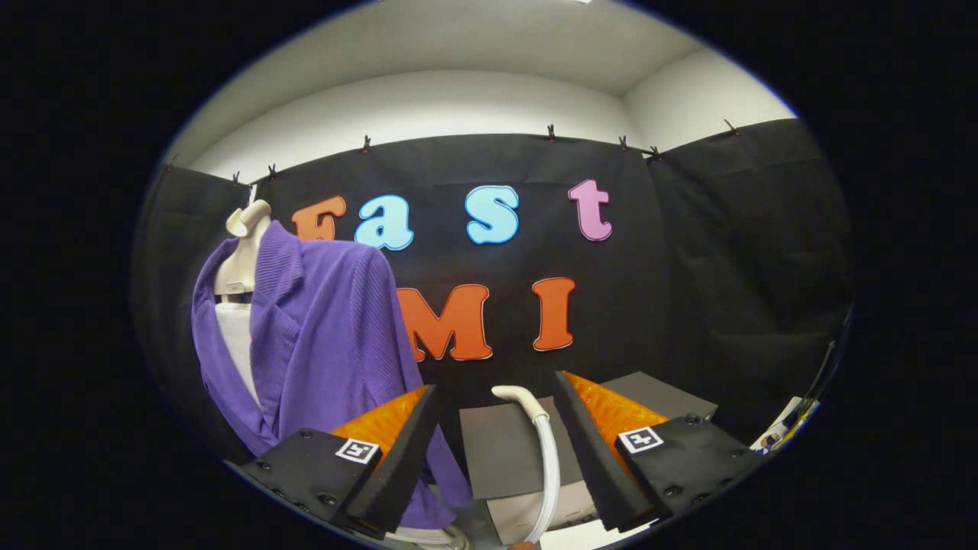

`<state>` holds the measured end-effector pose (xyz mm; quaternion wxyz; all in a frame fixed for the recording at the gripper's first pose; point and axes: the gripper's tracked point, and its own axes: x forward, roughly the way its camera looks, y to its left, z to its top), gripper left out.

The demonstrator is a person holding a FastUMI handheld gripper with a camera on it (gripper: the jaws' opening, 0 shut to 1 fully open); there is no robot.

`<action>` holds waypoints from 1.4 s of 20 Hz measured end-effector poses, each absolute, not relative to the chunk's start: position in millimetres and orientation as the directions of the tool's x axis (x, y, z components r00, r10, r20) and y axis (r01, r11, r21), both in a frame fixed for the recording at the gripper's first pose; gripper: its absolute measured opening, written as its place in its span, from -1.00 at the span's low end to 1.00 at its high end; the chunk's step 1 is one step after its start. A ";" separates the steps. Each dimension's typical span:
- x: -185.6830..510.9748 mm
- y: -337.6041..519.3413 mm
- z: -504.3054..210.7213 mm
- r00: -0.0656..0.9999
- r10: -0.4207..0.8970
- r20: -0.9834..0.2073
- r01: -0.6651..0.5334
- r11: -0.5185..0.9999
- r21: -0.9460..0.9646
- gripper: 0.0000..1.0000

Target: Iron the clothes twice with a garment steamer, once on the left side and once on the right side.

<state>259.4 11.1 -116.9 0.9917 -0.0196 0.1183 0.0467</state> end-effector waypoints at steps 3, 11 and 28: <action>300.4 2.3 -147.3 0.950 0.100 -0.295 -0.111 0.994 -0.021 0.97; 410.2 -32.5 -246.8 0.883 0.089 -0.461 -0.115 0.993 -0.029 0.97; 527.4 -76.8 -397.1 0.638 0.042 -0.769 -0.065 0.998 0.000 0.97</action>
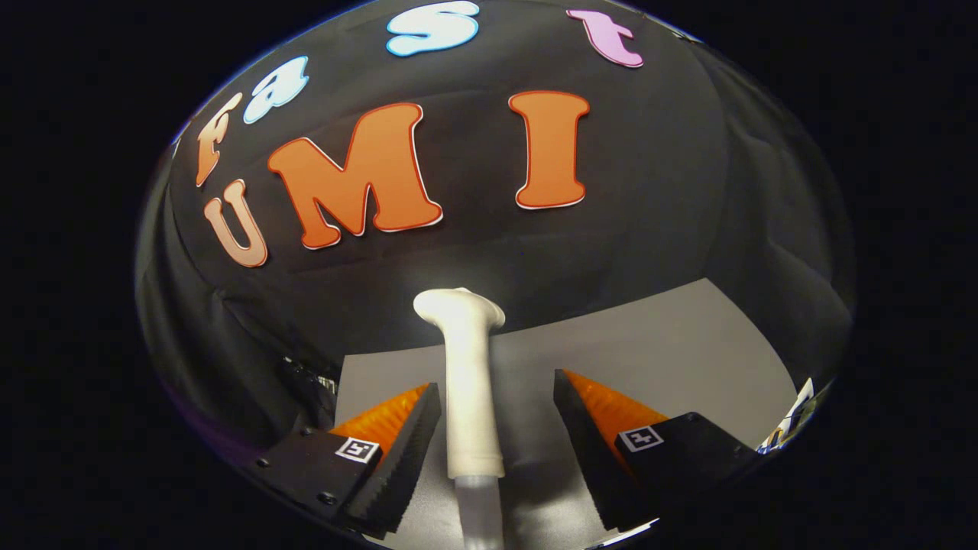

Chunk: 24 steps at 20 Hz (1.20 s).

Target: Iron the clothes twice with a garment steamer, once on the left side and once on the right side.

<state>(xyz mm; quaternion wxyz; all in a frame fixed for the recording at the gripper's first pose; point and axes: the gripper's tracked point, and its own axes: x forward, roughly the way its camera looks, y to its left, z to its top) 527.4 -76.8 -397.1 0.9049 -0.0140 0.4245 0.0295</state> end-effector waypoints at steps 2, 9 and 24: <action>528.2 -74.0 -410.7 0.601 0.051 -0.797 -0.061 0.998 0.018 0.87; 522.1 -60.1 -426.5 0.539 0.072 -0.839 -0.065 0.997 0.044 -0.02; 443.4 -65.6 -278.5 0.826 0.026 -0.563 0.032 0.995 0.094 -0.17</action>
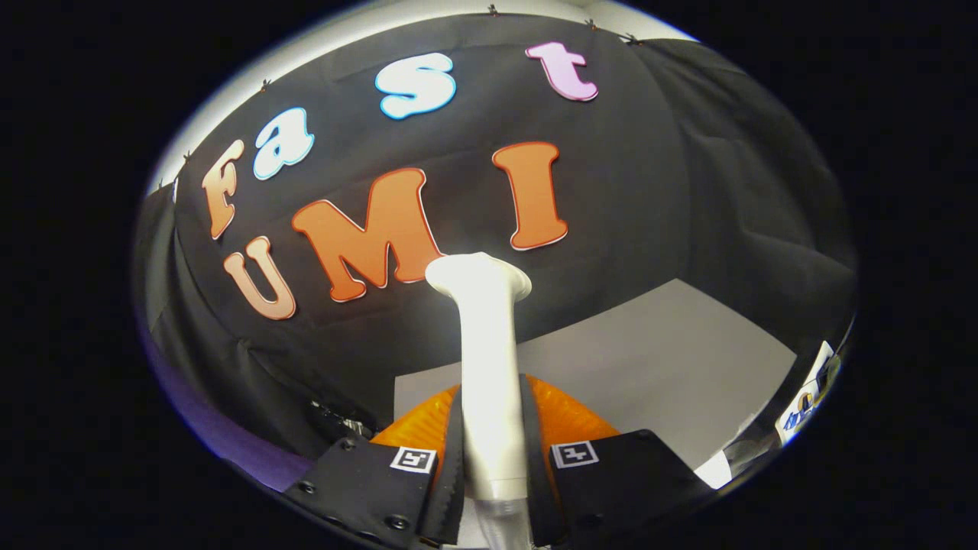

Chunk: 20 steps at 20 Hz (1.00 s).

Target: Iron the clothes twice with a garment steamer, once on the left side and once on the right side.

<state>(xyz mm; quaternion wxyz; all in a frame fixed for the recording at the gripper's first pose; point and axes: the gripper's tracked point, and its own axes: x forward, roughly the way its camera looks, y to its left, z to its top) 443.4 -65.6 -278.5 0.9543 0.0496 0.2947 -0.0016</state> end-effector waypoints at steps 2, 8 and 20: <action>419.3 -61.9 -252.0 0.855 0.016 -0.519 0.040 0.995 0.097 -0.17; 349.4 -36.8 -187.1 0.916 -0.008 -0.401 0.047 0.995 0.086 -0.17; 187.0 27.5 -113.8 0.972 0.005 -0.234 0.017 0.996 0.090 -0.17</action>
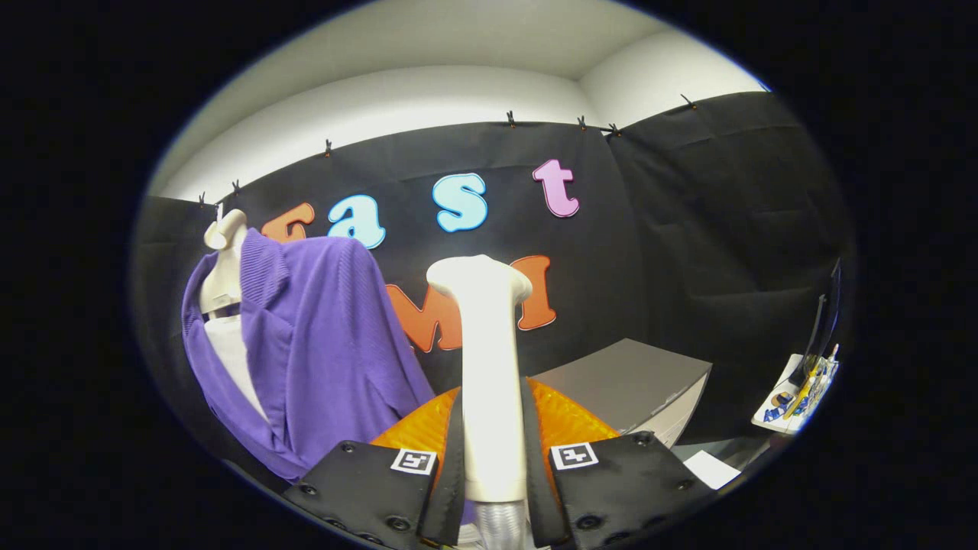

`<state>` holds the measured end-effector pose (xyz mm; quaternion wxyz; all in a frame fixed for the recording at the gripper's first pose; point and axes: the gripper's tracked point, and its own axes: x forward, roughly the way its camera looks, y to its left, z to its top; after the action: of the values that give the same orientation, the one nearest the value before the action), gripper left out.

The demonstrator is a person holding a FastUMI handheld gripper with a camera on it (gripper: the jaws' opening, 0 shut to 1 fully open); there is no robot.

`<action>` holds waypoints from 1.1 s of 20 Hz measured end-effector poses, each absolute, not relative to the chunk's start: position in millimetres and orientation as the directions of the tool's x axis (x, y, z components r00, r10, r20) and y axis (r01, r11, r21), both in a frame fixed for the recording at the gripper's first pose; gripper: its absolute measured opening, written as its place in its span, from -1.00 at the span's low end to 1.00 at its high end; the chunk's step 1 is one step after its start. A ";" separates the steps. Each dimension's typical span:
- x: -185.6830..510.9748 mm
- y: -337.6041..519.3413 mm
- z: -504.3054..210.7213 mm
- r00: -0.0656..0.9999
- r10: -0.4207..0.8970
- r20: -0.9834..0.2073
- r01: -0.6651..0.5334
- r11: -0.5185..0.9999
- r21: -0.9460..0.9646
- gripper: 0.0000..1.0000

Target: Iron the clothes twice with a garment steamer, once on the left side and once on the right side.

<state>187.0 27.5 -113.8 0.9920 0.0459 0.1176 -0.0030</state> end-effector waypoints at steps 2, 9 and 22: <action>162.1 44.8 -108.0 0.977 0.023 -0.214 -0.005 0.996 0.088 -0.18; 118.7 104.7 -96.7 0.980 0.094 -0.176 -0.084 0.995 0.062 -0.18; 123.5 159.0 -139.1 0.970 0.126 -0.207 -0.126 0.992 0.012 -0.18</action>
<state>123.5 159.0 -139.1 0.9925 -0.0005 0.1044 0.0633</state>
